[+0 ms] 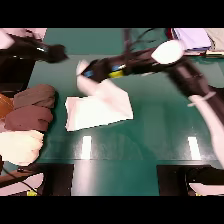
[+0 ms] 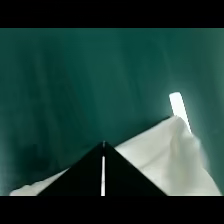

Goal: Fold the shirts.

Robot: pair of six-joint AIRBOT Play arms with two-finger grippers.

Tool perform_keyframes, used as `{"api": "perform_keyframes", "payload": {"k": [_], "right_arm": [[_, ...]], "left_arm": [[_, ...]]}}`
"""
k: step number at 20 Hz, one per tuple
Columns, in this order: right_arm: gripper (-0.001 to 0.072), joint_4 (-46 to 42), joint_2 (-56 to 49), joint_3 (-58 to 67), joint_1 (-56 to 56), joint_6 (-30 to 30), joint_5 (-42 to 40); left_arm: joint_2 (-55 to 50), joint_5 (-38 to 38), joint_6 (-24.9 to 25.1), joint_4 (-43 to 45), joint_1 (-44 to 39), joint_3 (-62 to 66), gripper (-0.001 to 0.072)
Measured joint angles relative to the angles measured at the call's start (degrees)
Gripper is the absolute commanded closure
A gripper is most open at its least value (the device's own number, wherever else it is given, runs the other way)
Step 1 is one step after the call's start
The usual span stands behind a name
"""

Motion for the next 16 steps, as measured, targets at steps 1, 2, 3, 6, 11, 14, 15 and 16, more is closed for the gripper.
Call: {"api": "perform_keyframes", "payload": {"k": [1, 2, 3, 6, 11, 14, 15, 16], "right_arm": [[0.0268, 1.11, -2.45, 1.66, 1.86, -1.40, -0.07], [0.0311, 2.14, -4.83, 3.52, 3.10, -2.49, 0.94], [0.0312, 2.51, -6.56, 4.96, 3.63, -3.19, 2.73], [0.0311, 1.05, -8.63, 5.53, 1.88, -3.85, 8.61], [0.0286, -7.74, -2.73, -8.07, -9.75, -0.24, 13.11], [0.0021, -12.13, 1.46, -19.74, -19.37, 3.04, 13.29], [0.0021, -12.26, 2.01, -22.88, -22.16, 3.63, 13.16], [0.0026, -12.00, 2.21, -25.86, -24.76, 4.28, 13.05]], "left_arm": [[2.40, -0.31, 0.00, 0.81, 2.29, 0.00, 0.0680], [4.35, -0.57, 0.00, 1.16, 4.11, 0.00, 0.0680], [6.03, -0.90, 0.00, 1.36, 5.60, 0.02, 0.0680], [8.70, -2.91, 0.00, 2.12, 8.26, 0.00, 0.0680], [9.97, -6.08, -0.02, 2.49, 9.53, -0.07, 0.0680], [10.19, -6.56, -0.02, 2.36, 9.77, -0.07, 0.0680], [10.21, -6.56, -0.02, 2.08, 9.79, -0.07, 0.0680], [10.27, -6.54, -0.02, 1.90, 9.79, -0.04, 0.0681]]}}
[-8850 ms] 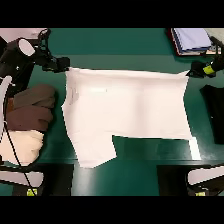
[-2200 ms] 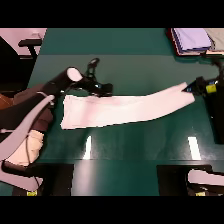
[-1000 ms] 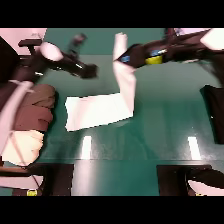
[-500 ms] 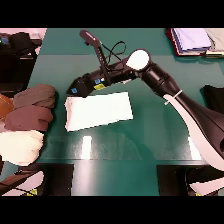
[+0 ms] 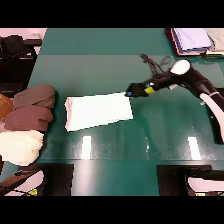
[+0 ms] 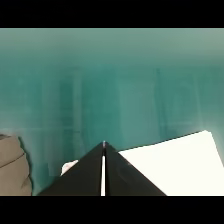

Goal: Fold the shirts.

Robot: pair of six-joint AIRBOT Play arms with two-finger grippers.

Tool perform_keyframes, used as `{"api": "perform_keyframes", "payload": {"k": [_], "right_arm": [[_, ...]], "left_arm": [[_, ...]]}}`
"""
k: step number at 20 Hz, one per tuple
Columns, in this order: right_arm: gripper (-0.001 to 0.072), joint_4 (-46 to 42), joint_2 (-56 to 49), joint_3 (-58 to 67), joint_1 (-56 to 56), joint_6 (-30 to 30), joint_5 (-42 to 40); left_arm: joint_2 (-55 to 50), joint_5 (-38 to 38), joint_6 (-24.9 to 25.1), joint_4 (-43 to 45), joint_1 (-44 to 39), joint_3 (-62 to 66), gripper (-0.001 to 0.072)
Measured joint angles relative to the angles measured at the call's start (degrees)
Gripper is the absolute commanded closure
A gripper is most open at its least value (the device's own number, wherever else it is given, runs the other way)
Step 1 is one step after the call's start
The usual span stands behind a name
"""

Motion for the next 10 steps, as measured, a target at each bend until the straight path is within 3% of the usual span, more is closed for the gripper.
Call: {"api": "perform_keyframes", "payload": {"k": [2, 5, 8, 10], "right_arm": [[0.0083, 0.57, -1.01, -4.02, -3.43, 0.59, -0.35], [0.0091, 2.51, -4.68, -6.82, -4.68, 0.63, -1.03], [0.0162, 8.44, -8.63, -7.72, -2.60, -1.46, -2.10], [0.0163, 11.63, -11.02, -7.06, -0.37, -2.64, -3.28]], "left_arm": [[0.00, 0.13, 0.00, -0.42, -0.04, -0.13, 0.0680], [-0.17, 0.31, 0.00, -0.81, -0.22, -0.35, 0.0680], [-0.37, 0.46, 0.00, -0.96, -0.22, -0.42, 0.0681], [-0.52, 0.48, -0.02, -1.05, -0.22, -0.42, 0.0681]]}}
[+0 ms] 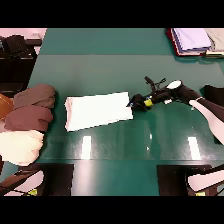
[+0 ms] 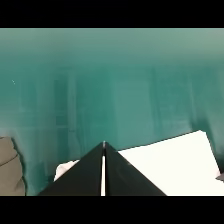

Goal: Fold the shirts.

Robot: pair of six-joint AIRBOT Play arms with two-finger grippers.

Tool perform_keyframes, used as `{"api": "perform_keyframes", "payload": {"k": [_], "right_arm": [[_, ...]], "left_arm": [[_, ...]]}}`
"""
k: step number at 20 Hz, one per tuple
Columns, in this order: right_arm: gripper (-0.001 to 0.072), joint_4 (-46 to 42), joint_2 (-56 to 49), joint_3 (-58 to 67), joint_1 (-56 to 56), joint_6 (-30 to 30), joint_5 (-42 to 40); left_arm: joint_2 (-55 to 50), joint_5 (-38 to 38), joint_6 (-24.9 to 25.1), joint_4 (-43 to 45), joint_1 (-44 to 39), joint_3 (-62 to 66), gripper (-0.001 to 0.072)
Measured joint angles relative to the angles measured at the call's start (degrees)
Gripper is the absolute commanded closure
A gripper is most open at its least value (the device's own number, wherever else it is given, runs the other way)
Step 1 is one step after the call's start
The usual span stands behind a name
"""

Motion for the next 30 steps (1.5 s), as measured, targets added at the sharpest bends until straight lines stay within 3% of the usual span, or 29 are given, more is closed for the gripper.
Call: {"api": "perform_keyframes", "payload": {"k": [1, 3, 4, 5, 8, 13, 20, 26, 30], "right_arm": [[0.0208, 0.94, -1.22, 1.03, 1.18, -0.39, -0.48], [0.0482, 1.11, -3.54, 4.04, 3.32, -1.03, -1.88], [0.0657, 0.76, -4.59, 5.73, 4.17, -1.20, -2.32], [0.0697, 0.55, -5.62, 7.63, 4.98, -1.29, -2.97], [0.0698, -0.55, -6.73, 12.87, 5.62, -1.05, -3.17], [0.0697, -14.10, -0.90, 17.70, -1.03, 6.19, -3.48], [0.0697, -24.04, 13.05, 18.97, -28.26, 9.20, -1.31], [0.0697, -24.72, 17.86, 19.08, -51.21, 9.62, -1.31], [0.0697, -22.12, 18.47, 19.10, -59.30, 9.77, -3.28]], "left_arm": [[-0.11, -0.02, 0.00, -0.04, 0.00, 0.00, 0.0681], [-0.31, -0.35, -0.02, -0.11, 0.00, 0.00, 0.0681], [-0.35, -0.63, -0.04, -0.17, 0.00, 0.00, 0.0681], [-0.42, -0.72, -0.07, -0.28, 0.00, 0.00, 0.0681], [-0.46, -1.38, -0.15, -0.24, -0.74, 0.00, 0.0681], [-0.55, -0.22, -0.15, -0.07, -8.35, 0.00, 0.0681], [-1.79, 4.76, -0.37, 0.11, -21.14, 0.00, 0.0681], [-3.69, 8.24, -0.52, 0.15, -28.13, -0.02, 0.0680], [-5.05, 8.90, -0.57, 0.09, -30.56, -0.02, 0.0681]]}}
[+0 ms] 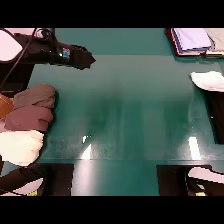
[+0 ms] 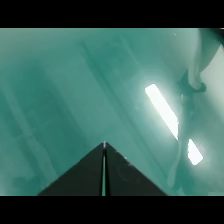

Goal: Fold the shirts.

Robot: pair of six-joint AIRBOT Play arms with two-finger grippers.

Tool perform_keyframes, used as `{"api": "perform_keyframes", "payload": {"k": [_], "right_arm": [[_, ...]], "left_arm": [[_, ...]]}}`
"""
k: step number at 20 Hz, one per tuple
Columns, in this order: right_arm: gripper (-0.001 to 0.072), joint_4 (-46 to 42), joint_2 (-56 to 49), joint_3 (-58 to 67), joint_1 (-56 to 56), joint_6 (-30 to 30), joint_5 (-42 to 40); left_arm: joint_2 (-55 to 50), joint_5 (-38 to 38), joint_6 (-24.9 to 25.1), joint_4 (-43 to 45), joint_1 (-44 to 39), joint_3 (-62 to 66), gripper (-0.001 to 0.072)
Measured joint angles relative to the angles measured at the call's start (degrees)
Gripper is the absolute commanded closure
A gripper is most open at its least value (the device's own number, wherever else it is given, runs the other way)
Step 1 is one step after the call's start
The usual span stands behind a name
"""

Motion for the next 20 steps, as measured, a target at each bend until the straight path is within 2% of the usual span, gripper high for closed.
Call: {"api": "perform_keyframes", "payload": {"k": [5, 9, 15, 20], "right_arm": [[0.0697, 2.03, 0.15, 1.60, -2.73, 0.00, -2.45], [0.0697, 2.40, 0.22, 7.89, -3.23, -0.11, -1.88], [0.0697, 0.26, 0.24, 15.34, -3.34, -0.13, 4.96], [0.0697, -9.97, 0.24, 16.61, -3.37, 1.42, 13.64]], "left_arm": [[-1.18, 0.24, -0.07, -0.07, -0.85, 0.00, 0.0681], [-1.46, 0.35, -0.07, -0.07, -0.92, 0.00, 0.0681], [-1.55, 0.33, 0.00, -0.02, -0.96, 0.00, 0.0680], [-1.55, 0.33, 0.09, 0.04, -0.96, 0.00, 0.0680]]}}
